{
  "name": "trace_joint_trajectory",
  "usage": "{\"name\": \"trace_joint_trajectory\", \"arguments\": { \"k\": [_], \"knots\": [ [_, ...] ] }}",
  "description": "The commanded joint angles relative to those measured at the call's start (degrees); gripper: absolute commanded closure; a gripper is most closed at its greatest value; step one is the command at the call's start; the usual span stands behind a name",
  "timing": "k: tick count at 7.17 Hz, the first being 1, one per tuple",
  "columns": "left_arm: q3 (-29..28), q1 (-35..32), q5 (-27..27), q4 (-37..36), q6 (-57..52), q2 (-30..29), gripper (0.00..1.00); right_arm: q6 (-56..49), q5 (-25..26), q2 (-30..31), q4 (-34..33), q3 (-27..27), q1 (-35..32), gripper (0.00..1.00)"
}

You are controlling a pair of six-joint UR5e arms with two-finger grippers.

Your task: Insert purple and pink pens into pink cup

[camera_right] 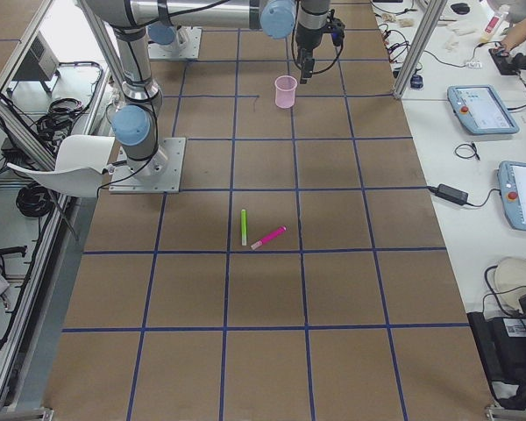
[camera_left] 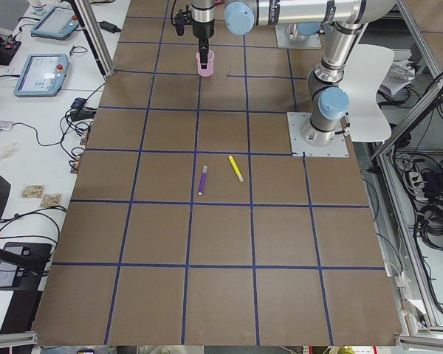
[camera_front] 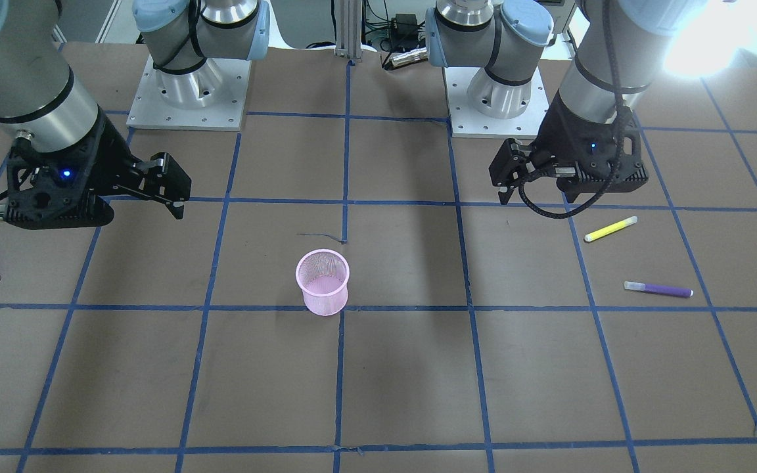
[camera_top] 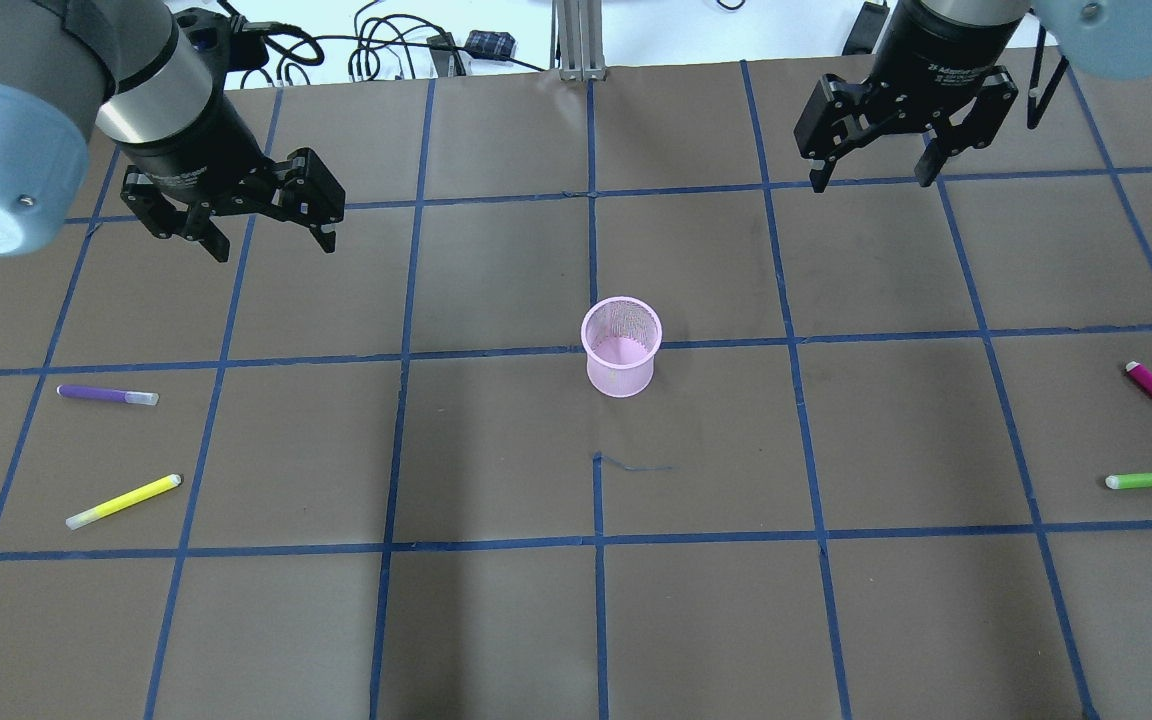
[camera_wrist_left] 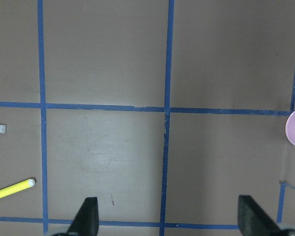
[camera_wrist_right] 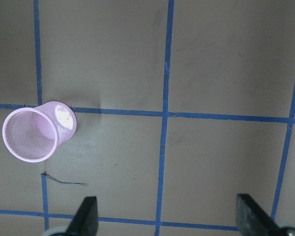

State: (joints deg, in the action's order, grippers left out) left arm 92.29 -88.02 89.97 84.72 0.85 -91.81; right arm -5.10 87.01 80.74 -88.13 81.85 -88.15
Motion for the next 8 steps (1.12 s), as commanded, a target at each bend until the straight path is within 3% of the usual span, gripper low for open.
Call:
{"name": "trace_joint_trajectory", "arguments": {
  "k": [1,2,4,6,8],
  "knots": [
    [0.0,0.0,-0.1,-0.1,-0.7,0.1,0.0,-1.2,0.1,-0.5,-0.3,0.3,0.9,0.0],
    [0.0,0.0,-0.1,-0.1,-1.0,0.2,0.0,-2.7,0.2,-0.7,0.8,0.8,3.4,0.0],
    [0.0,1.2,0.7,-0.3,-14.1,0.8,0.0,-20.3,0.9,-2.8,-1.4,5.5,13.2,0.0],
    [0.7,10.5,-0.1,0.3,-29.9,1.2,0.0,-35.4,8.2,-6.9,-13.3,8.6,21.1,0.0],
    [2.3,22.5,-2.0,0.4,-53.5,0.1,0.0,-53.1,8.2,-10.8,-25.4,13.7,31.1,0.0]
  ]
}}
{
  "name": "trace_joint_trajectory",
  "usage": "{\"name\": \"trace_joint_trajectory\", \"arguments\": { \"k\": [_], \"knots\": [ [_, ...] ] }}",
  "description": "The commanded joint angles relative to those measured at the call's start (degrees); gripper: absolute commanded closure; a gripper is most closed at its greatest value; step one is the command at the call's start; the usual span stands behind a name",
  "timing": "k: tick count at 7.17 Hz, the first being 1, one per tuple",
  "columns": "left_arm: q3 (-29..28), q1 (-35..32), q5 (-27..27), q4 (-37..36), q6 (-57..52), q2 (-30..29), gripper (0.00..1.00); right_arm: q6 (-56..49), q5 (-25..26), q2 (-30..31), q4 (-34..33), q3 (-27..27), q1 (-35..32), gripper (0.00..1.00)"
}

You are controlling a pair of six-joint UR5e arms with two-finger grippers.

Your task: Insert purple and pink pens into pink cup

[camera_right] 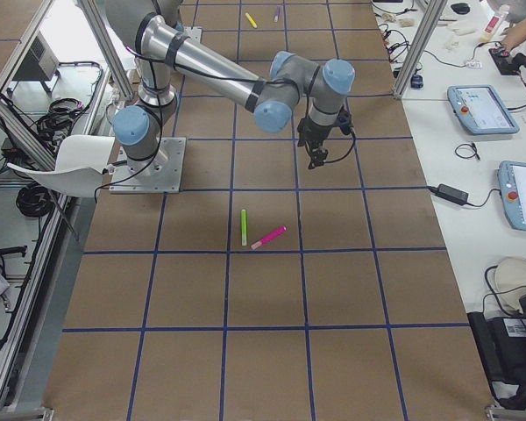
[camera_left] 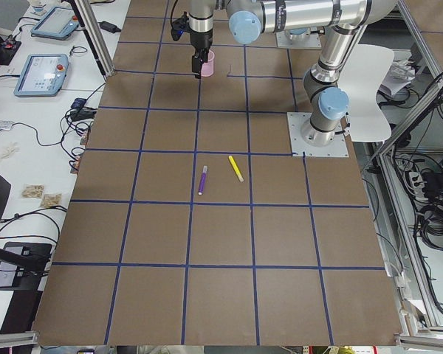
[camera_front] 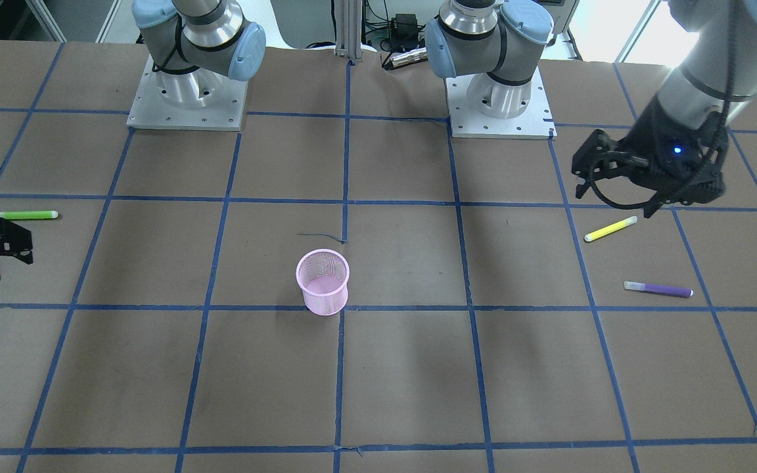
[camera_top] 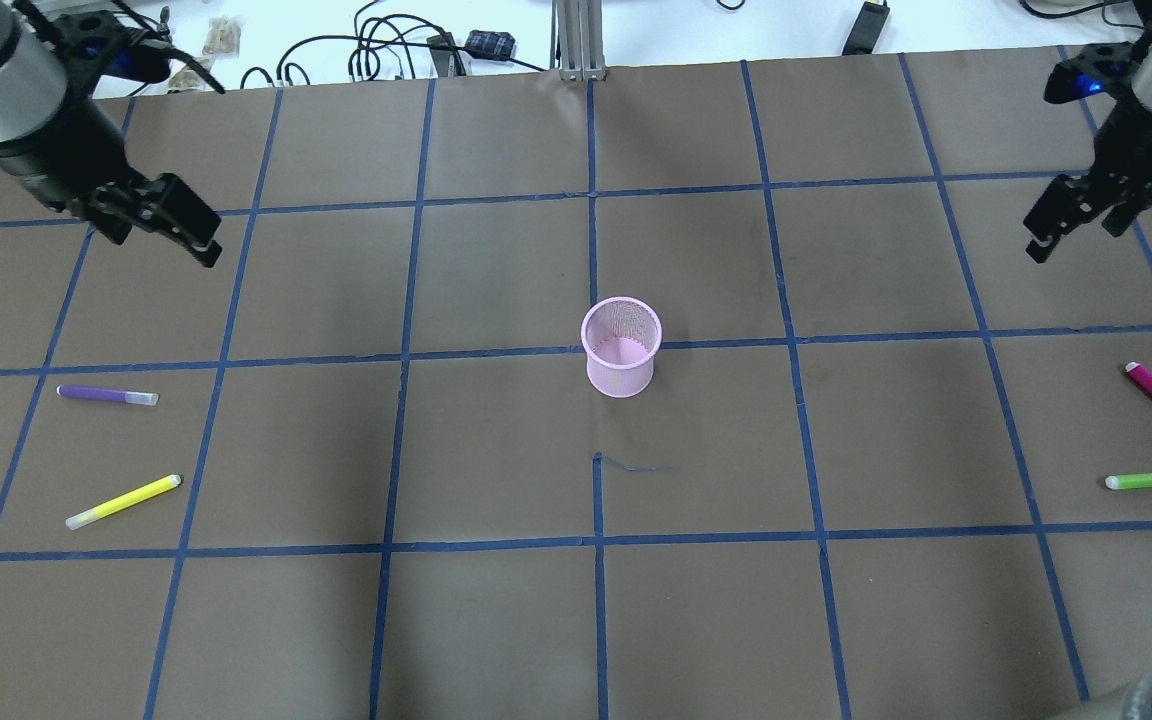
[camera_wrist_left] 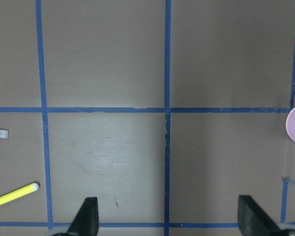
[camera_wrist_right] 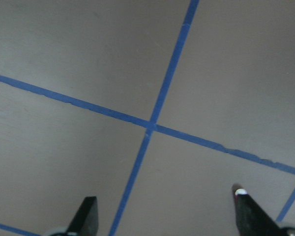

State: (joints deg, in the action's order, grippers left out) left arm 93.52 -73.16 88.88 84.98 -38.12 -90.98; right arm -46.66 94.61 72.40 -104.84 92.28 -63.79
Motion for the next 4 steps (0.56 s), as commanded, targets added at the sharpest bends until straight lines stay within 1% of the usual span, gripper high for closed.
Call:
{"name": "trace_joint_trajectory", "arguments": {
  "k": [1,2,3,4],
  "knots": [
    [3.0,13.7,-1.5,-0.2,-24.5,-1.6,0.0,-18.5,1.0,-4.1,-15.1,7.3,9.4,0.0],
    [4.7,18.3,-4.3,-1.0,-35.1,-3.0,0.0,-25.0,3.6,-5.5,-23.9,11.3,11.3,0.0],
    [5.8,21.3,-6.2,-2.7,-44.7,-5.2,0.0,-28.0,3.8,-6.0,-28.4,14.9,13.1,0.0],
    [6.1,23.1,-6.2,-4.2,-53.5,-7.9,0.0,-28.4,3.8,-6.1,-29.3,16.2,13.5,0.0]
  ]
}}
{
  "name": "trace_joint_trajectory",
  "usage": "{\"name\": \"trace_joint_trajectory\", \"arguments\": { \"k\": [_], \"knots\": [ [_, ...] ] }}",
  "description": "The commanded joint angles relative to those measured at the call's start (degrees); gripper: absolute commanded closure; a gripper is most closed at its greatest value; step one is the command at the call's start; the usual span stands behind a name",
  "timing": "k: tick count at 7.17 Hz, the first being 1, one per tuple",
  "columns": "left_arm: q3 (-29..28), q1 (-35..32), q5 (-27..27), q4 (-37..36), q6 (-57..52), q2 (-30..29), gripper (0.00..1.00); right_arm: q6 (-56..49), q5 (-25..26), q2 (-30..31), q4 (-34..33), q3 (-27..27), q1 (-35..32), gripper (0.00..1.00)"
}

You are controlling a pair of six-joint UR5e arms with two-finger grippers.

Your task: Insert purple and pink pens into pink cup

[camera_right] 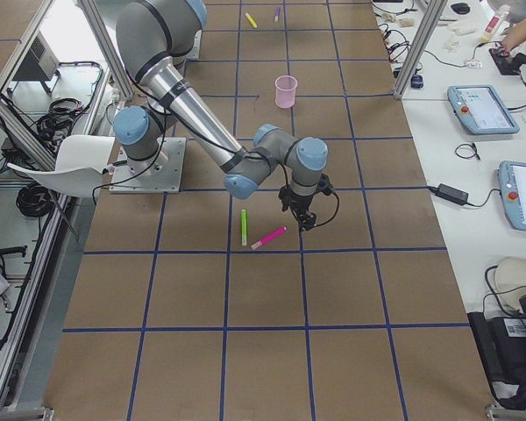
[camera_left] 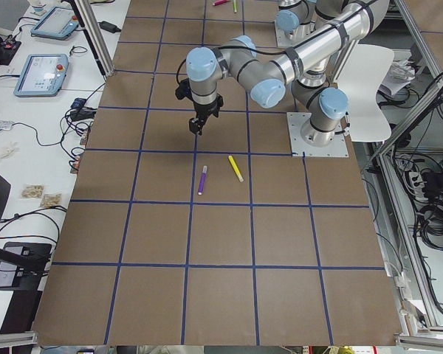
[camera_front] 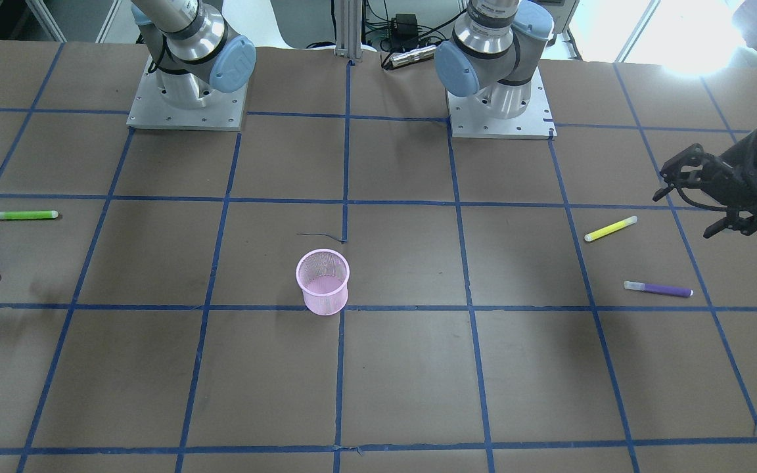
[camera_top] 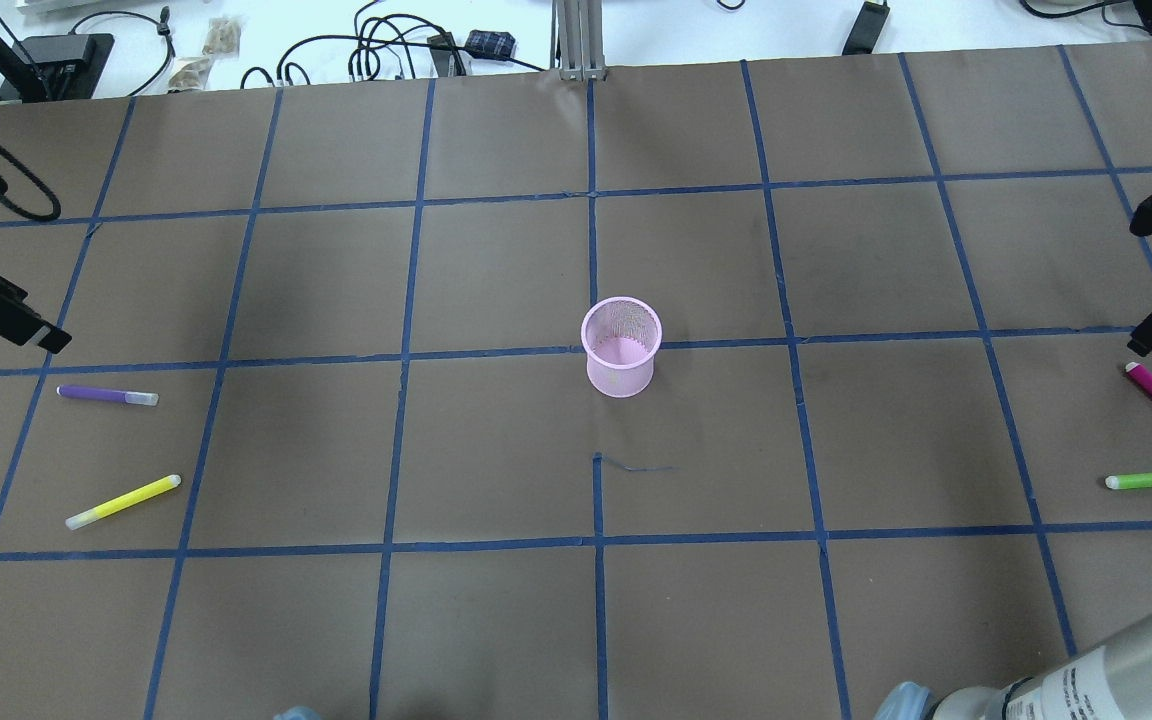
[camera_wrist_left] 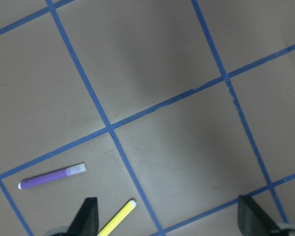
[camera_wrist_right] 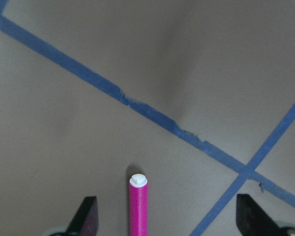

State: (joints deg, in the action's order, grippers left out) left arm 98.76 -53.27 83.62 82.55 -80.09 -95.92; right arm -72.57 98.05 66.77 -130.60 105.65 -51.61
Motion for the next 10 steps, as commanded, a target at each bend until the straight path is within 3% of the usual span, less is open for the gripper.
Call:
{"name": "trace_joint_trajectory", "arguments": {
  "k": [1,2,3,5,7,10],
  "knots": [
    [1.0,5.7,-0.9,-5.1,-20.9,-6.3,0.0,-3.0,0.2,-0.9,-3.5,2.8,1.3,0.0],
    [0.9,7.8,-1.4,-7.6,-30.2,-9.7,0.0,-3.0,0.0,-2.3,-3.7,2.7,1.3,0.02],
    [0.5,9.4,-5.7,-9.3,-40.0,-12.8,0.0,-3.0,0.3,-2.5,-3.5,2.6,1.3,0.13],
    [-1.7,11.0,-9.6,-11.0,-51.6,-18.7,0.0,-2.7,0.6,-2.6,-3.3,2.6,1.3,0.49],
    [-5.1,12.7,-13.6,-10.7,-57.6,-24.2,0.04,-2.1,0.6,-2.3,-2.9,2.5,1.3,1.0],
    [-5.2,14.5,-17.1,-10.1,-61.0,-28.8,0.11,-0.5,-0.4,0.2,-2.5,-0.9,0.1,1.0]
  ]
}}
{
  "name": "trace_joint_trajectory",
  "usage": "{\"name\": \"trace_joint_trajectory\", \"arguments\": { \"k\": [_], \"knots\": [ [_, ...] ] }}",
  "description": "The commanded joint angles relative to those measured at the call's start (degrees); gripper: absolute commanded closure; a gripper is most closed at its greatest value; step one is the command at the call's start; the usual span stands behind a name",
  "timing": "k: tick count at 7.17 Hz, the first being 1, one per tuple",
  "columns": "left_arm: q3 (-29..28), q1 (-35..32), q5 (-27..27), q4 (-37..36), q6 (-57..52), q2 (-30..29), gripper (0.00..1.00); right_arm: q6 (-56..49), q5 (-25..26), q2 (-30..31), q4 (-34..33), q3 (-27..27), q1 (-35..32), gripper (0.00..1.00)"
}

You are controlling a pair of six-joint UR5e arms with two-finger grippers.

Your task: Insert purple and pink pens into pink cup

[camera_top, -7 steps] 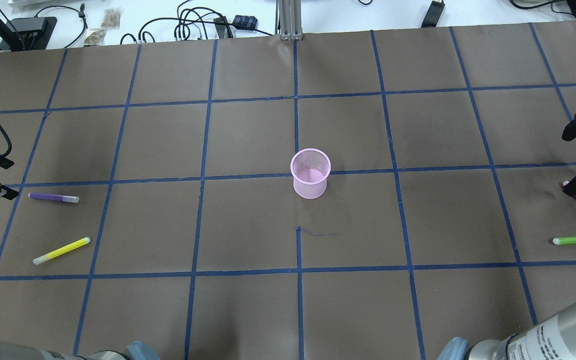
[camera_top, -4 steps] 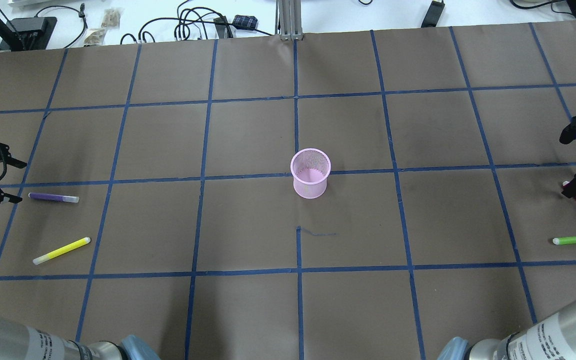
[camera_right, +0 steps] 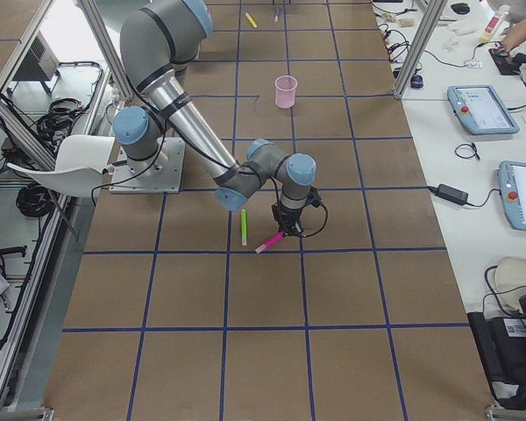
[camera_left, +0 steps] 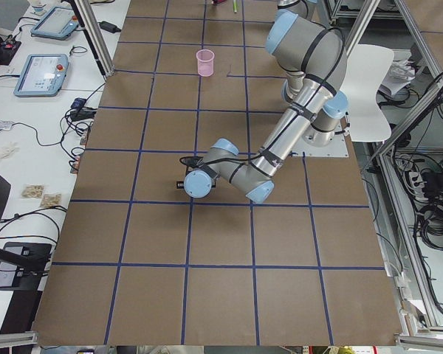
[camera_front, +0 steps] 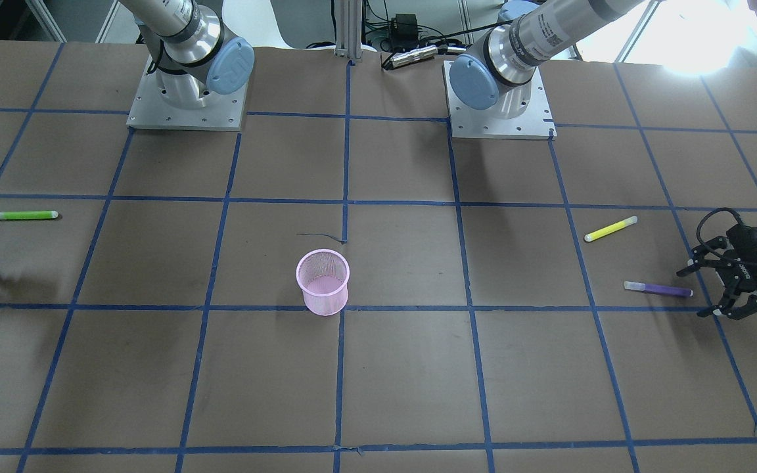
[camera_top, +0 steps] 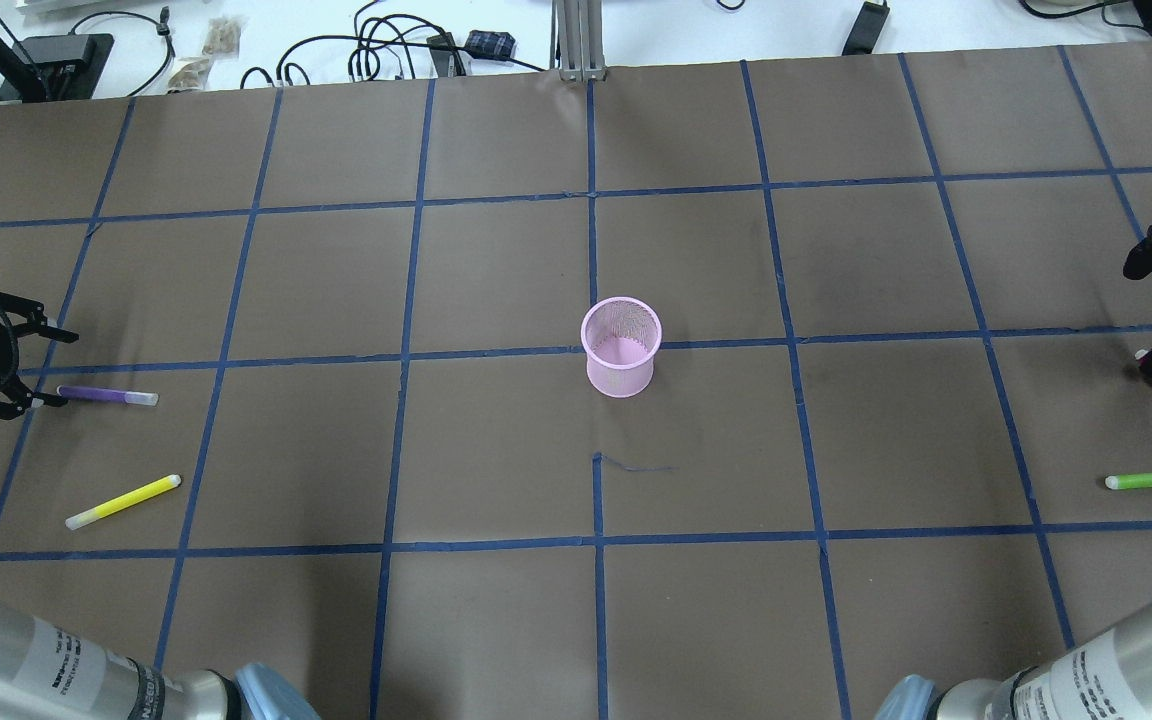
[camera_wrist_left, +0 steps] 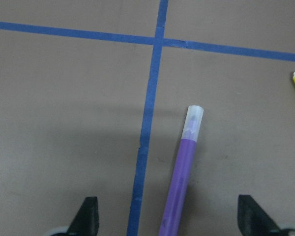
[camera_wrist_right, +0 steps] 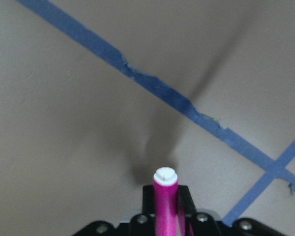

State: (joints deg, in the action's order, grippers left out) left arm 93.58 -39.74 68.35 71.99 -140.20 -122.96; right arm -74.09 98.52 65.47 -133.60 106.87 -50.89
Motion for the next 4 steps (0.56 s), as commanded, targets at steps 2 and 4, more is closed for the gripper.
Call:
{"name": "trace_joint_trajectory", "arguments": {
  "k": [2,4],
  "knots": [
    [-0.2,2.6,-5.7,5.5,-0.3,-2.3,0.14,3.1,-7.6,7.1,0.7,-3.3,-7.4,1.0],
    [-0.1,2.6,-5.9,5.1,-1.6,-2.6,0.41,13.7,-15.2,13.9,1.0,-2.1,-18.9,1.0]
  ]
}}
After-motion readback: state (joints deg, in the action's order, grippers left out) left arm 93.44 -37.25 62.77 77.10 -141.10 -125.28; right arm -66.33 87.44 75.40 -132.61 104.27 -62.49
